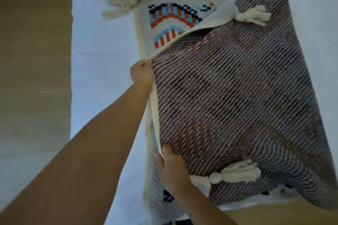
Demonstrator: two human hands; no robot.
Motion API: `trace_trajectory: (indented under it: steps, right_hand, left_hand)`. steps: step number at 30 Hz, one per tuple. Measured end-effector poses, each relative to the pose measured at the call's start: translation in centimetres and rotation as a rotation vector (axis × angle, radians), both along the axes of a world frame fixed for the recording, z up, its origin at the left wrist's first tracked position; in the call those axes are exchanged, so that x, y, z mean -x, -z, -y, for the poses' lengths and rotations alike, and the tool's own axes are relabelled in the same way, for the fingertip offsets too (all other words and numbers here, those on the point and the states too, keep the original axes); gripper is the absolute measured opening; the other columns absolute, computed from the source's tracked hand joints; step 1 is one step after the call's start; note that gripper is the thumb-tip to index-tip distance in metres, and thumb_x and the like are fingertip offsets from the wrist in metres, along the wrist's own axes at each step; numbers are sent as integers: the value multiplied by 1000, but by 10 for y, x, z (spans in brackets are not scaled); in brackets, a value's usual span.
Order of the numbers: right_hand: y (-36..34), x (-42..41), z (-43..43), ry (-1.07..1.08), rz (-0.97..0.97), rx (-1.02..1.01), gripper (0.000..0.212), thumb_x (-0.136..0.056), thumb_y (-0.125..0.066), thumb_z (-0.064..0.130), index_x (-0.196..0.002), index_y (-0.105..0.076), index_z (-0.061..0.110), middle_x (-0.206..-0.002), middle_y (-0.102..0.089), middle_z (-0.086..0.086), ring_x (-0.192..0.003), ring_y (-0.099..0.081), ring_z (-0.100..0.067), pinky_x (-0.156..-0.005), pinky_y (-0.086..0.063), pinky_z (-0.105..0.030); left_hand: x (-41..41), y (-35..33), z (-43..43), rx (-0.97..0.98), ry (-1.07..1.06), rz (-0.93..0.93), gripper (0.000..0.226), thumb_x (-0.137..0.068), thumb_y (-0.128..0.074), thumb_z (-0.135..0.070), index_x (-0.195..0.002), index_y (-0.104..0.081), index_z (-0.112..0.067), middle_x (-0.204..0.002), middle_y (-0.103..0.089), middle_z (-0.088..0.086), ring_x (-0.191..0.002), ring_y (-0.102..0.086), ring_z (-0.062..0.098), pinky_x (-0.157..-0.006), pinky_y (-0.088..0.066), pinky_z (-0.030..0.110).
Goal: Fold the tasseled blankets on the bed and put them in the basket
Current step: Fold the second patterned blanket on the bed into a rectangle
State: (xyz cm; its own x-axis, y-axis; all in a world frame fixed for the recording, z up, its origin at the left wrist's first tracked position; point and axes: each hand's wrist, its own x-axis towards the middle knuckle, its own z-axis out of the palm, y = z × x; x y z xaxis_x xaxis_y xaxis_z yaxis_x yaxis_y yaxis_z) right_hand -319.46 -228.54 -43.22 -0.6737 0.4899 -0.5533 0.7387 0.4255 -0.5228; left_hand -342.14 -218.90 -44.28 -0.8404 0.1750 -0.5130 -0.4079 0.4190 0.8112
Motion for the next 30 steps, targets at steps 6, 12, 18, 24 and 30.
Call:
trace_trajectory:
  steps: [6,12,18,24,30]
  right_hand:
    - [-3,-11,-6,-115,-7,161,30,-90,-48,45,-99,-43,18,-68,-52,4,-71,-60,-25,-58,-37,-27]
    - [-9,-56,-18,-294,125,55,39,-84,-52,55,-86,-41,17,-69,-45,4,-72,-51,-22,-63,-34,-31]
    - [-8,-76,5,-285,183,-69,40,-93,-45,41,-114,-48,7,-111,-62,-15,-103,-59,-32,-81,-45,-35]
    - [-7,-72,61,-112,169,-12,25,-97,-38,19,-116,-47,6,-116,-61,-17,-108,-58,-34,-86,-45,-37]
    - [-9,-60,112,2,110,117,27,-94,-41,11,-120,-46,6,-123,-54,-15,-115,-52,-31,-94,-41,-35]
  left_hand:
    - [-3,-5,22,-17,53,78,14,-89,-59,-22,-76,-59,-16,-72,-56,0,-67,-51,15,-61,-45,25]
    - [-64,-10,71,35,365,70,29,-80,-70,-24,-104,-61,-10,-99,-63,3,-87,-61,19,-82,-49,31]
    - [-141,-1,133,169,392,0,19,-82,-66,-26,-83,-60,-8,-83,-63,6,-78,-59,23,-66,-51,32]
    - [-173,5,181,220,386,-20,18,-84,-63,-22,-76,-62,-6,-73,-61,6,-71,-57,22,-64,-46,31]
    - [-156,9,209,233,201,94,22,-81,-69,-22,-62,-59,-19,-67,-61,0,-71,-58,21,-67,-47,29]
